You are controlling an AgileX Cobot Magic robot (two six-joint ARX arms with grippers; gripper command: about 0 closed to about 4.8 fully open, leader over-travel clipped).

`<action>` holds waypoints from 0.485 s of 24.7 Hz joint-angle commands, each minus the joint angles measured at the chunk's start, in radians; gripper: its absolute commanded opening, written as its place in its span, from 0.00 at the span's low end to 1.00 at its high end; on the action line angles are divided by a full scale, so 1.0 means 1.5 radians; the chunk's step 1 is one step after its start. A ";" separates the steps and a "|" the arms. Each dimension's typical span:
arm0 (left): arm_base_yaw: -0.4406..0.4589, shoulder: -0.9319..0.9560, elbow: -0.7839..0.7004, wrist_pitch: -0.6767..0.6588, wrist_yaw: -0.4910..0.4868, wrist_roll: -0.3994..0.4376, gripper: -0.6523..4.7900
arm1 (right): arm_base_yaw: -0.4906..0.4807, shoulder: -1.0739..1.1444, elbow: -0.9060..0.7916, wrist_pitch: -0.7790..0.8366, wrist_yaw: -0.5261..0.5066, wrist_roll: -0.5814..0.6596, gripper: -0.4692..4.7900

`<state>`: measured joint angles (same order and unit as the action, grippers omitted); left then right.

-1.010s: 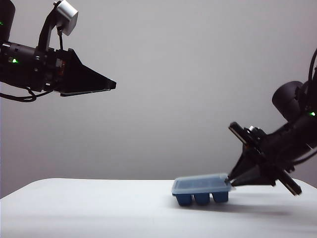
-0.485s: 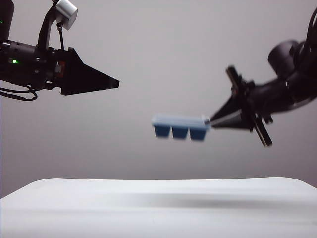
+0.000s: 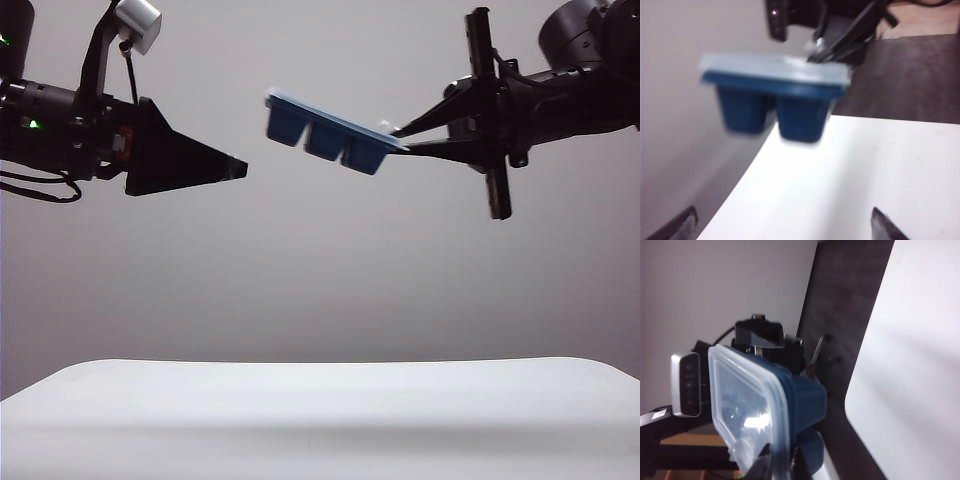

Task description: Pick up the ice cube tray, remove its lid, and then place both the tray and the lid back on the table.

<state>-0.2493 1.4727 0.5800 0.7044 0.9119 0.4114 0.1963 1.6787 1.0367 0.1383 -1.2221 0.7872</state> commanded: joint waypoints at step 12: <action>-0.030 -0.002 0.002 0.020 0.029 -0.058 1.00 | 0.066 0.000 0.000 -0.115 0.040 -0.093 0.08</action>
<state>-0.2920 1.4727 0.5800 0.7219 0.9333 0.3481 0.2932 1.6825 1.0355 -0.0338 -1.1660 0.6632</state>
